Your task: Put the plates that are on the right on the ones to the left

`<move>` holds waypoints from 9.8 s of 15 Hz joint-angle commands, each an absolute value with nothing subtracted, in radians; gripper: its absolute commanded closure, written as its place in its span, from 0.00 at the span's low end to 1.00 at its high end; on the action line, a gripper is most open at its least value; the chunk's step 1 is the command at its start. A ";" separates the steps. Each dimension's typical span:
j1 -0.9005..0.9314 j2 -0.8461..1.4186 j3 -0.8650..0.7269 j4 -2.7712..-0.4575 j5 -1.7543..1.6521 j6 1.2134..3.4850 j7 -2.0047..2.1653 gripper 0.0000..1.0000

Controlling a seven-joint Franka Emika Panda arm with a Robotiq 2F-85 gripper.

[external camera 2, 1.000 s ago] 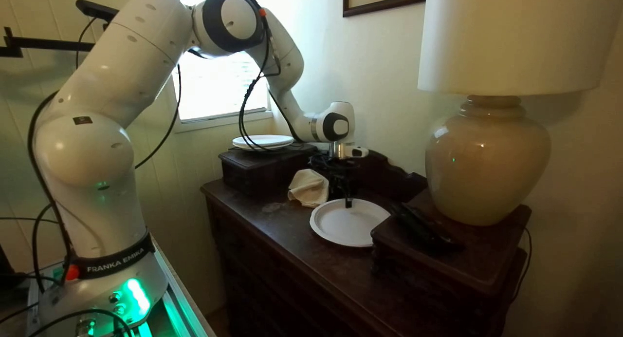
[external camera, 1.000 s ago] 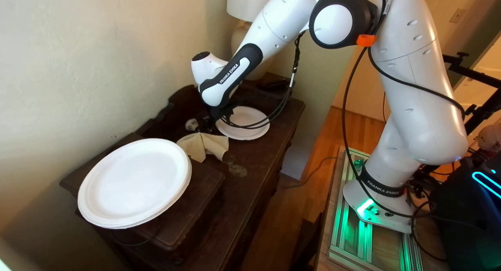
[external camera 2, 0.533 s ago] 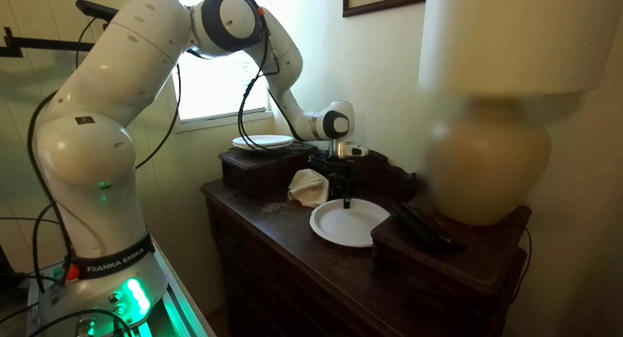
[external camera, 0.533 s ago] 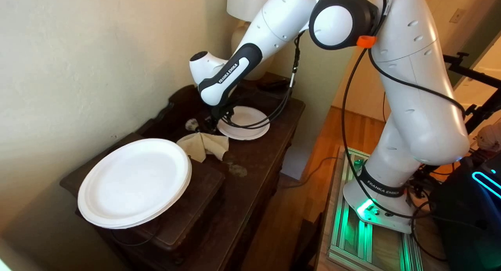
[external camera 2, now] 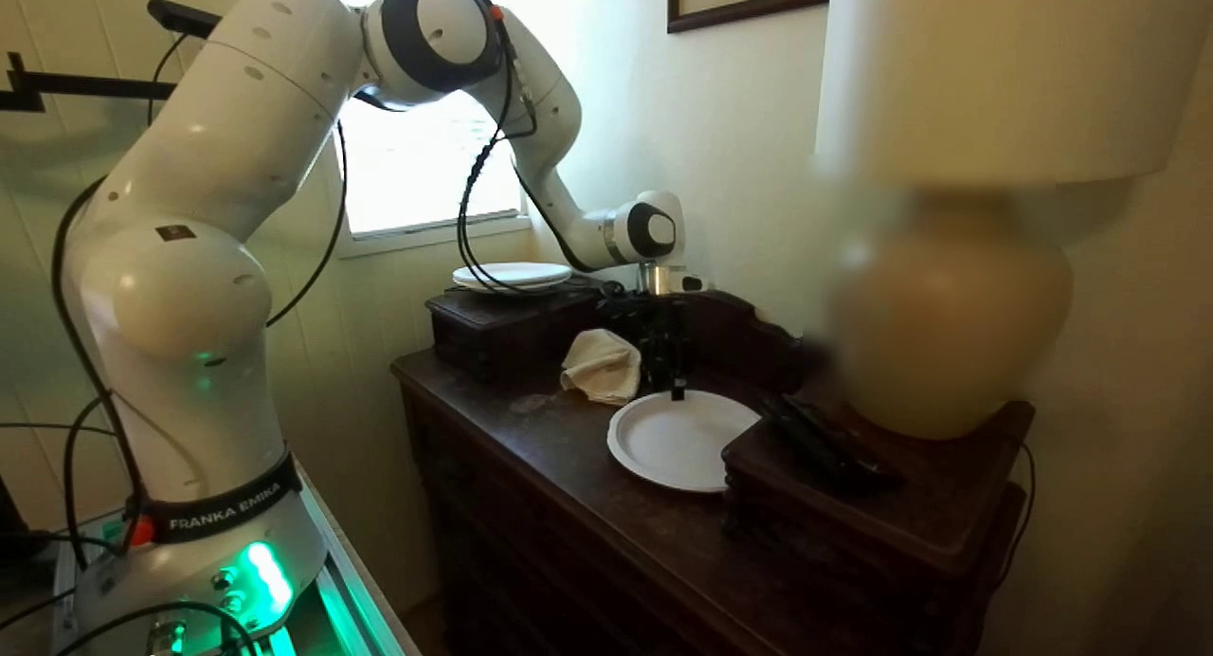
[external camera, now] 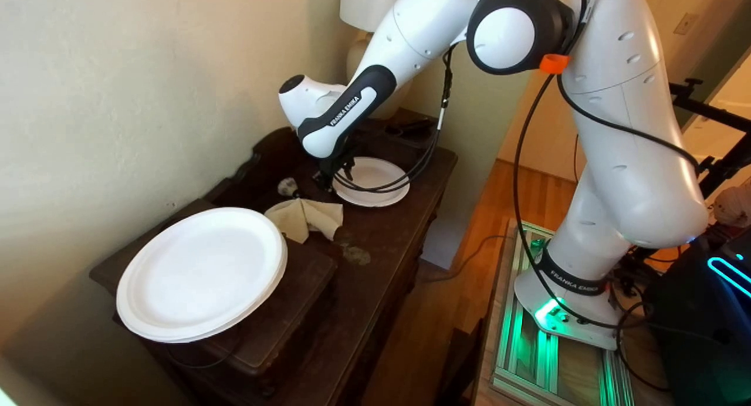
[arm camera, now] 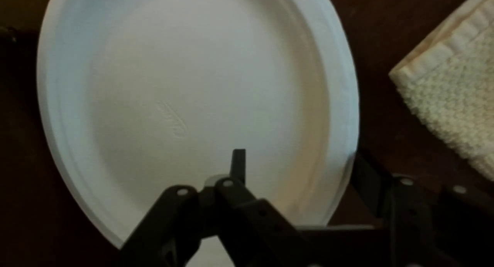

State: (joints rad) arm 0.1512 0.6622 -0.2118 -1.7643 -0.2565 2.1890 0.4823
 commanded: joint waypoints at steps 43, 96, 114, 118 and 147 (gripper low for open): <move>0.232 0.832 -0.203 -1.488 -0.371 1.763 0.585 0.87; 0.608 0.523 0.212 -1.667 -1.153 1.384 0.447 0.97; 0.507 0.349 0.382 -1.935 -1.187 1.944 -0.053 0.97; 0.507 0.349 0.396 -1.965 -1.203 2.029 -0.161 0.97; 0.452 -0.136 0.418 -2.248 -0.829 2.193 0.546 0.00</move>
